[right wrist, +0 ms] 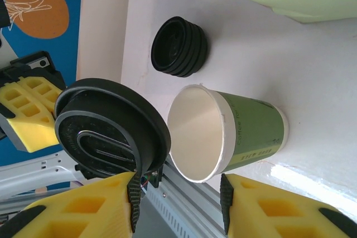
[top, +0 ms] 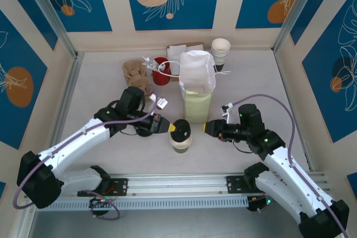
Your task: Pack the takeout coffee
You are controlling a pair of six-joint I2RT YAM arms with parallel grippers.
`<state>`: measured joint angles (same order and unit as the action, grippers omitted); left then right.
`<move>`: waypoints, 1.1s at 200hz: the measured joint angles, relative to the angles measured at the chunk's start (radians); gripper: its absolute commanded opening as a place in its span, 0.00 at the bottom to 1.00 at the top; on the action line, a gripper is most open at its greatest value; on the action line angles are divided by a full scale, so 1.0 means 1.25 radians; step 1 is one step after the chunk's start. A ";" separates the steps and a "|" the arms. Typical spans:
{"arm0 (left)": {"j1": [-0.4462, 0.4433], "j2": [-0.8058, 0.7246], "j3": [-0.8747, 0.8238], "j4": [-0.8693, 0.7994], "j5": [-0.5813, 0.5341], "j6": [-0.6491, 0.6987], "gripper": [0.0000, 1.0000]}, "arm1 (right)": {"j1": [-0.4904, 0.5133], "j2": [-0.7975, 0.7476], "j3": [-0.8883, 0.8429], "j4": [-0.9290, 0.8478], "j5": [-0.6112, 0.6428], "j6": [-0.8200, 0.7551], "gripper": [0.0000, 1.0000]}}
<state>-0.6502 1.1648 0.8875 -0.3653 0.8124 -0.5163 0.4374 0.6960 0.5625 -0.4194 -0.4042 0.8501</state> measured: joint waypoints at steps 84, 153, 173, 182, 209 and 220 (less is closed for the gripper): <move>0.027 0.004 -0.092 0.085 0.048 -0.064 0.03 | 0.059 0.085 -0.003 0.056 0.005 0.027 0.45; 0.030 0.052 -0.128 0.159 0.062 -0.095 0.10 | 0.102 0.134 -0.003 0.096 0.024 0.032 0.48; 0.031 0.060 -0.138 0.168 0.062 -0.103 0.13 | 0.107 0.149 -0.004 0.103 0.028 0.032 0.48; 0.032 0.063 -0.142 0.171 0.063 -0.104 0.16 | 0.110 0.158 -0.004 0.108 0.031 0.032 0.48; 0.038 0.075 -0.144 0.173 0.063 -0.104 0.29 | 0.117 0.179 -0.006 0.121 0.031 0.032 0.48; 0.041 0.078 -0.144 0.173 0.062 -0.103 0.30 | 0.119 0.186 -0.006 0.125 0.031 0.032 0.48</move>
<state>-0.5987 1.2629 0.7071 -0.1493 0.8902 -0.6456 0.5858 0.9283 0.5549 -0.2638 -0.3653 0.8906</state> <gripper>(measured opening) 0.286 0.476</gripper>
